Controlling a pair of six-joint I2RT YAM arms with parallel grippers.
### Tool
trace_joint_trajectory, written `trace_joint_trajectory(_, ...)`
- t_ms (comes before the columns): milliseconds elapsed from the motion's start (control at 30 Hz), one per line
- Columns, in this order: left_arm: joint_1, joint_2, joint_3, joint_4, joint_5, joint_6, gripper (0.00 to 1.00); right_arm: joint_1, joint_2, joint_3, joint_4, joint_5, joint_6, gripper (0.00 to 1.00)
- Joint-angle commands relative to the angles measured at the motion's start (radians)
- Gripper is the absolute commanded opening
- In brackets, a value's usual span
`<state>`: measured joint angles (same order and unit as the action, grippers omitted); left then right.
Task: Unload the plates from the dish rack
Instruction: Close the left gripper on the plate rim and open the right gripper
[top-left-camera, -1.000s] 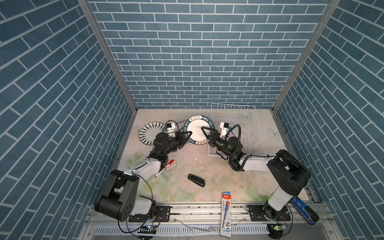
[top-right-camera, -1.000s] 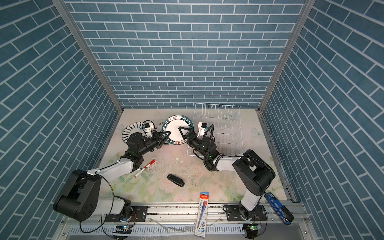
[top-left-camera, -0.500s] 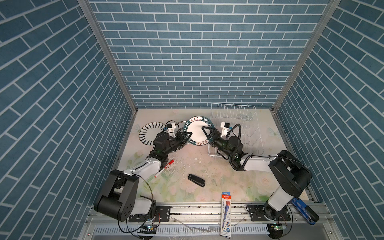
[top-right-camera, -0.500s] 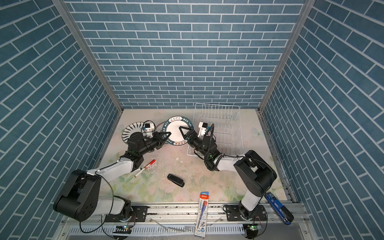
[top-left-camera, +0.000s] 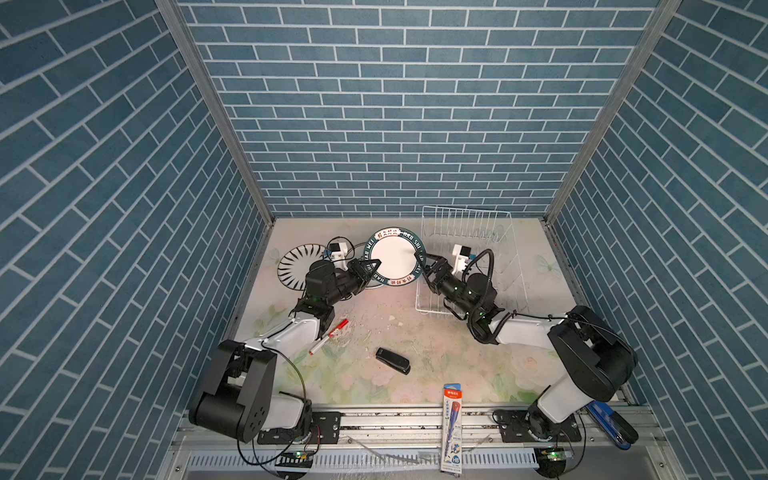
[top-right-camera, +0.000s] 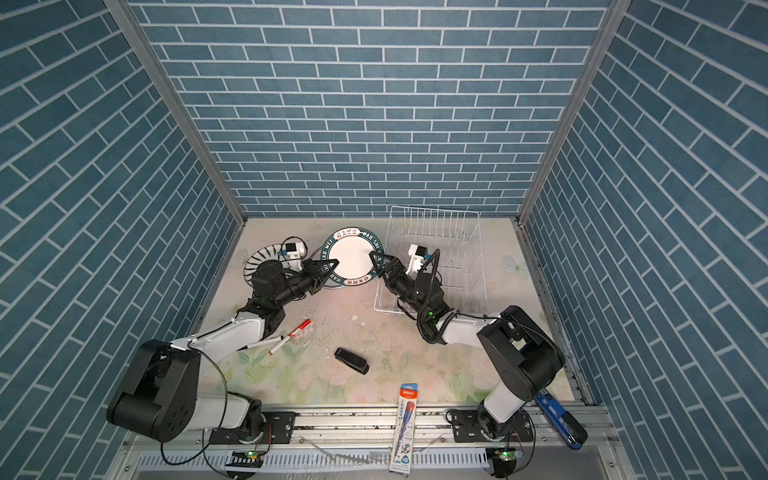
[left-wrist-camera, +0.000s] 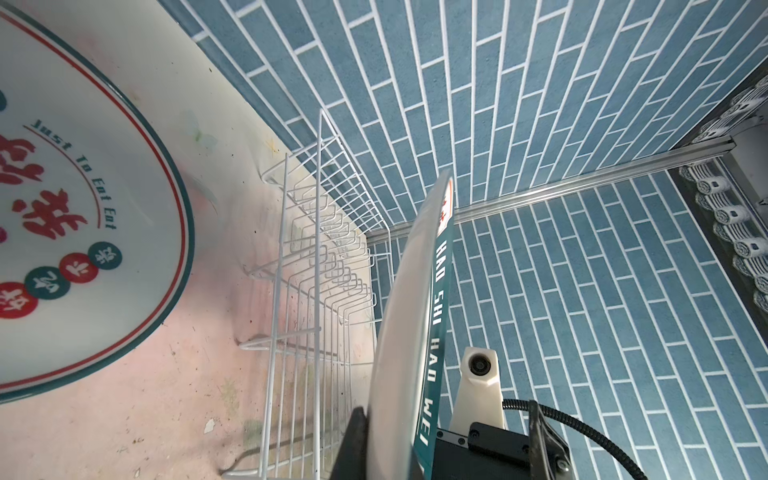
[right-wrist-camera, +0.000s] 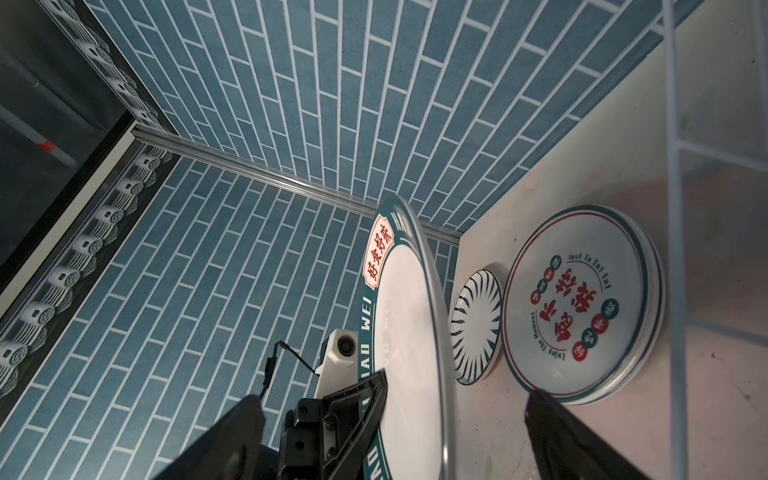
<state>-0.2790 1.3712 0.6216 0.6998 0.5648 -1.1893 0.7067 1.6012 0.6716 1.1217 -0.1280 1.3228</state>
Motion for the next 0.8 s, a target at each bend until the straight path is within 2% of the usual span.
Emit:
trace_joint_trajectory(0,0.022,-0.011,0.033,0.023,0.019,0.017,0.0,-0.017,-0.042,-0.021,-0.008,-0.004,-0.013,0.99)
trace_joint_trajectory(233,0.064,0.004,0.036,0.015,0.038,0.027,0.0,-0.053,-0.085,-0.033,-0.048,-0.021,-0.021,0.99)
trace_joint_trajectory(333,0.084,0.018,0.044,-0.012,0.041,0.045,0.0,-0.063,-0.106,-0.026,-0.083,-0.045,-0.065,0.99)
trace_joint_trajectory(433,0.101,0.027,0.063,-0.076,0.033,0.082,0.0,-0.063,-0.14,0.013,-0.213,-0.087,-0.148,0.99)
trace_joint_trajectory(533,0.112,0.038,0.073,-0.158,0.013,0.174,0.0,-0.063,-0.184,0.06,-0.411,-0.094,-0.258,0.99)
trace_joint_trajectory(600,0.119,0.043,0.114,-0.237,-0.008,0.235,0.0,-0.062,-0.22,0.082,-0.534,-0.063,-0.347,0.99)
trace_joint_trajectory(767,0.14,0.084,0.163,-0.349,-0.049,0.331,0.0,-0.063,-0.284,0.098,-0.675,0.002,-0.49,0.99)
